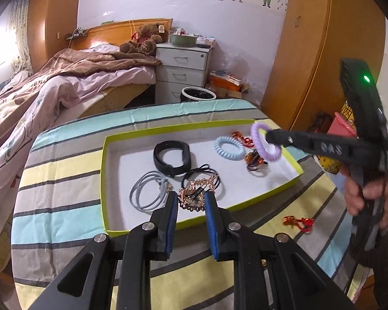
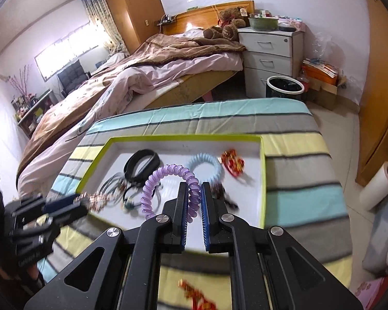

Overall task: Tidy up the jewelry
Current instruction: 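Carry the gold brooch with the left tool while the right tool carries the purple coil into the box, then open the left tool releasing the gold brooch while the right tool releases the purple coil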

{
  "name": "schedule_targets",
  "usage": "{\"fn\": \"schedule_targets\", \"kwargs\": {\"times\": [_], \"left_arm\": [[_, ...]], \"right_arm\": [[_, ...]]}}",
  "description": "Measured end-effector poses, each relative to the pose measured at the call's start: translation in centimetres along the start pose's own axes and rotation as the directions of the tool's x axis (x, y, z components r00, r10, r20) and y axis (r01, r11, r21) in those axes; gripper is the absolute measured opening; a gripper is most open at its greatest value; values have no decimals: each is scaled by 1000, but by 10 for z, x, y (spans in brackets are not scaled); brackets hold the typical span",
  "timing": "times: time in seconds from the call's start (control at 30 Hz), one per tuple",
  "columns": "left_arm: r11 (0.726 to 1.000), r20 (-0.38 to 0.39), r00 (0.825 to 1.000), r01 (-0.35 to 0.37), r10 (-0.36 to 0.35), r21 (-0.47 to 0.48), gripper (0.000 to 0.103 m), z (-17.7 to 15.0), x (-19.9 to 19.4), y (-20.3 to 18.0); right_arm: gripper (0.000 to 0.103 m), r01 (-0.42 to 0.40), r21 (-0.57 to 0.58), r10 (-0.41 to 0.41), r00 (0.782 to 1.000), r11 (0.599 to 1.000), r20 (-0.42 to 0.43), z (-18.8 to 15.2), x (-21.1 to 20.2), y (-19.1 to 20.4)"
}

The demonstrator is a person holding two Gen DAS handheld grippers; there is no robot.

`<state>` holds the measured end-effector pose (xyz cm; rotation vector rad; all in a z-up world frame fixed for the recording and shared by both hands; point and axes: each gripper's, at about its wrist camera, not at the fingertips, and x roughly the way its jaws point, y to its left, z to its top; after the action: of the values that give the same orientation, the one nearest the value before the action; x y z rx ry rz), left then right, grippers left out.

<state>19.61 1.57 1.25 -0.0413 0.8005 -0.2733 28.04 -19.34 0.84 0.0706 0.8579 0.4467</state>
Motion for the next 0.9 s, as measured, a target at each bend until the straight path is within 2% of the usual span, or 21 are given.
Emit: {"fn": "schedule_targets", "kwargs": {"times": [0.17, 0.3, 0.43, 0.9], "left_arm": [[1000, -14, 1000, -10, 10, -11, 21, -1, 11, 7], [999, -14, 1000, -21, 21, -35, 21, -1, 15, 18], [998, -18, 999, -34, 33, -50, 21, 1, 18, 29], [998, -57, 998, -41, 38, -52, 21, -3, 32, 32]], "right_arm": [[10, 9, -23, -10, 999, 1000, -46, 15, 31, 3], [10, -13, -3, 13, 997, 1000, -79, 22, 52, 2], [10, 6, -37, -10, 994, 999, -112, 25, 69, 7], [10, 28, -95, -43, 986, 995, -163, 34, 97, 10]]}}
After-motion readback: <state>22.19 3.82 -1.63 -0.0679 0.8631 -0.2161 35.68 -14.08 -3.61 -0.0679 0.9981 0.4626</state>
